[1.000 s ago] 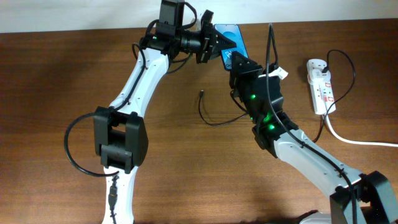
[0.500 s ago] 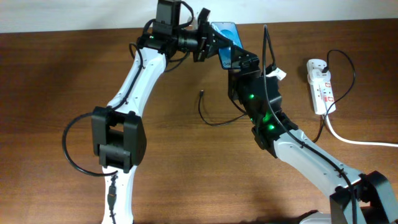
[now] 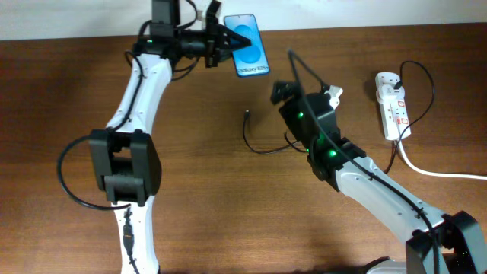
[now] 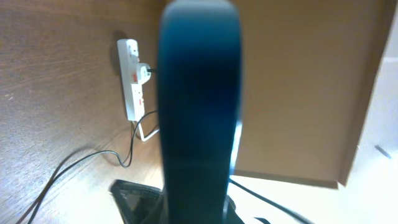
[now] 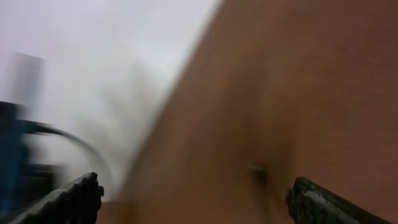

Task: Plug charger to phone and switch on socket
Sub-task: 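Move the right gripper to the black cable end and grasp it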

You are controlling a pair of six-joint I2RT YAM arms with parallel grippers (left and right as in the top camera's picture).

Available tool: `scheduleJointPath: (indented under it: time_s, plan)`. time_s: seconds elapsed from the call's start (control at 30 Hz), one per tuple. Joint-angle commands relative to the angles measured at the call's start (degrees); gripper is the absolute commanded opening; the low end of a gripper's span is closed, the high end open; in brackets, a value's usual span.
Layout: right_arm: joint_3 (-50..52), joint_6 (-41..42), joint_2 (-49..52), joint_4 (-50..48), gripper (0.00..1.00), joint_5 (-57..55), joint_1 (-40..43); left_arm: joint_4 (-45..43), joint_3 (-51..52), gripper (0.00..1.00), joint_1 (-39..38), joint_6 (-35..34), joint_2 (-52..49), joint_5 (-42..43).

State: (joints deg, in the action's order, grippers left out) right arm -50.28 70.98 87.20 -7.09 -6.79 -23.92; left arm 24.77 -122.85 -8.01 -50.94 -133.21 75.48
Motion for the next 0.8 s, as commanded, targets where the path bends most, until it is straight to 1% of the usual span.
scheduleJointPath:
  time_s: [0.0, 0.07, 0.13, 0.2, 0.37, 0.43, 0.53, 0.6, 0.7, 0.77]
  plan:
    - [0.76, -7.67, 0.57, 4.96, 0.98, -0.37, -0.44, 1.18, -0.90, 0.00, 3.15, 4.07, 0.98, 6.43]
    - [0.76, -12.35, 0.57, 7.65, 0.98, 0.37, -0.44, 3.45, -0.90, 0.00, 3.93, 4.96, 0.98, 6.82]
    - [0.76, -22.14, 0.55, 8.55, 0.99, 5.62, -0.44, 5.84, -0.90, 0.00, 4.46, 6.25, 0.98, 6.88]
    - [0.76, -27.54, 0.55, 10.95, 0.98, 10.95, -0.44, 8.04, -0.90, 0.00, 4.92, 7.93, 0.98, 6.99]
    - [0.74, -27.69, 0.39, 19.12, 0.98, 14.27, -0.42, 15.21, -0.90, 0.00, 7.50, 14.51, 0.98, 8.35]
    - [0.74, -30.56, -0.59, 21.99, 0.98, 16.74, -0.42, 19.87, -0.90, 0.00, 9.14, 18.56, 0.98, 8.39]
    - [0.35, -36.00, -3.34, 26.93, 0.98, 17.33, -0.37, 29.49, -0.76, 0.00, 11.23, 26.43, 0.98, 8.33]
    - [-0.87, -38.18, -5.29, 30.62, 0.98, 17.07, -0.37, 38.16, -0.48, 0.00, 12.11, 31.52, 0.98, 8.35]
    - [-4.70, -38.23, -6.80, 36.41, 0.98, 16.35, -0.37, 55.49, -0.07, 0.00, 10.62, 32.83, 0.98, 9.20]
    - [-6.10, -38.23, -6.82, 37.40, 0.98, 14.71, -0.37, 63.21, -0.07, 0.00, 9.55, 32.79, 0.98, 9.16]
